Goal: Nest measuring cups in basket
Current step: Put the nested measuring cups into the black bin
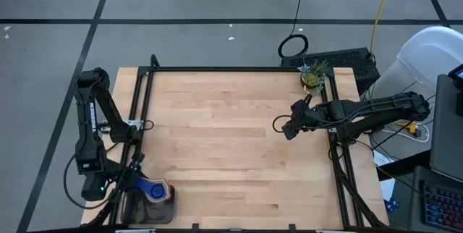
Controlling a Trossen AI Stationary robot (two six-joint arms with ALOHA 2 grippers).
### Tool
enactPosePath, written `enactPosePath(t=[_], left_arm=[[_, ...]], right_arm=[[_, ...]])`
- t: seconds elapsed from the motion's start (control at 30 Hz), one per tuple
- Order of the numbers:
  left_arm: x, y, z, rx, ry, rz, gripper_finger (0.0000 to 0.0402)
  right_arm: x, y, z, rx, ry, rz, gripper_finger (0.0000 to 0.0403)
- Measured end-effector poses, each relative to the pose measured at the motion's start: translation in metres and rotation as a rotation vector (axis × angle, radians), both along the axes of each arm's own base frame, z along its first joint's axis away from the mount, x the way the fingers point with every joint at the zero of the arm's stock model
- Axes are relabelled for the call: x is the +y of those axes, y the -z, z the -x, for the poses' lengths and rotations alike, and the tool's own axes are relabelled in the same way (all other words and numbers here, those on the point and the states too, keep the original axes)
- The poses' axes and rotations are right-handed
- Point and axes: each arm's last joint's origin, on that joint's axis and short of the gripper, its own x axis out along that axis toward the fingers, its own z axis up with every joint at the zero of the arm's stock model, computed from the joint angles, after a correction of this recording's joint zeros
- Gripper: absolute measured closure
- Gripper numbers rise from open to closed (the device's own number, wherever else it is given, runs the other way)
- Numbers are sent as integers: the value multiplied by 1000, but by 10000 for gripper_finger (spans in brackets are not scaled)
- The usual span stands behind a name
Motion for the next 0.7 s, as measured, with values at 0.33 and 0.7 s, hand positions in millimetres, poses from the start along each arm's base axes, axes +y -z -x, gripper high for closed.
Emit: enactPosePath(t=[0.33, 0.7], left_arm=[[-2, -1, -12, 21, 86, -22, 265], [-2, 12, -21, 60, 161, 27, 265]], right_arm=[[0, 0, 0, 0, 1, -1, 149], [0, 0, 1, 9, 1, 0, 149]])
